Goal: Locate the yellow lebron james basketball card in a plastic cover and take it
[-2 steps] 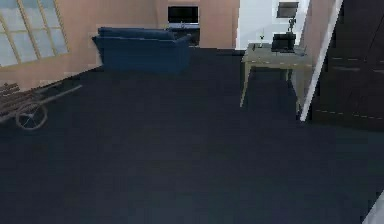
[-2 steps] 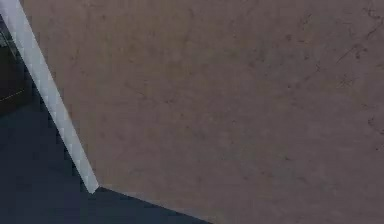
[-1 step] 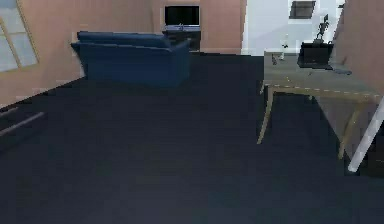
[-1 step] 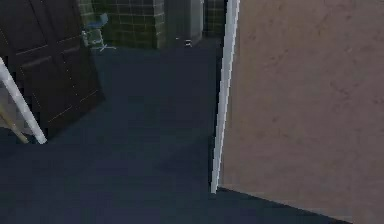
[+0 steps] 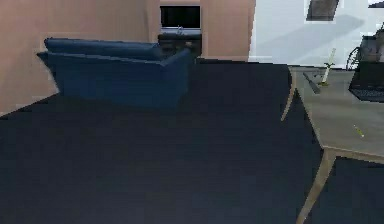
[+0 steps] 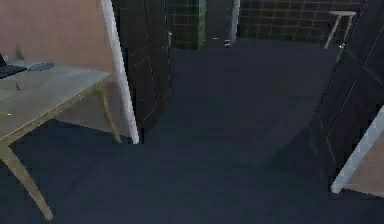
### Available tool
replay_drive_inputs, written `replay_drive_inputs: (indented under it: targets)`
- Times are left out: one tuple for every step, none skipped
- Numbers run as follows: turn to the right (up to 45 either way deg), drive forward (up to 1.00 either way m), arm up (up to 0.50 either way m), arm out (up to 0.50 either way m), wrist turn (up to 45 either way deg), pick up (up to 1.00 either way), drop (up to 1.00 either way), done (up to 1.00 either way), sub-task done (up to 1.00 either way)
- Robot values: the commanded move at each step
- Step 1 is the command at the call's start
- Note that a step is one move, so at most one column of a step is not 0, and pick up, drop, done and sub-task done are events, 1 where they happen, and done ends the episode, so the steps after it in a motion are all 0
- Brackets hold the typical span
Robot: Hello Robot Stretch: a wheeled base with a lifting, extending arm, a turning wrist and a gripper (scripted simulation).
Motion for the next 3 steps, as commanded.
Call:
replay_drive_inputs:
  targets:
    - [0.0, 0.95, 0.00, 0.00, 0.0, 0.00, 0.00, 0.00, 0.00]
    - [12.0, 0.00, 0.00, 0.00, 0.0, 0.00, 0.00, 0.00, 0.00]
    - [0.0, 1.00, 0.00, 0.00, 0.0, 0.00, 0.00, 0.00, 0.00]
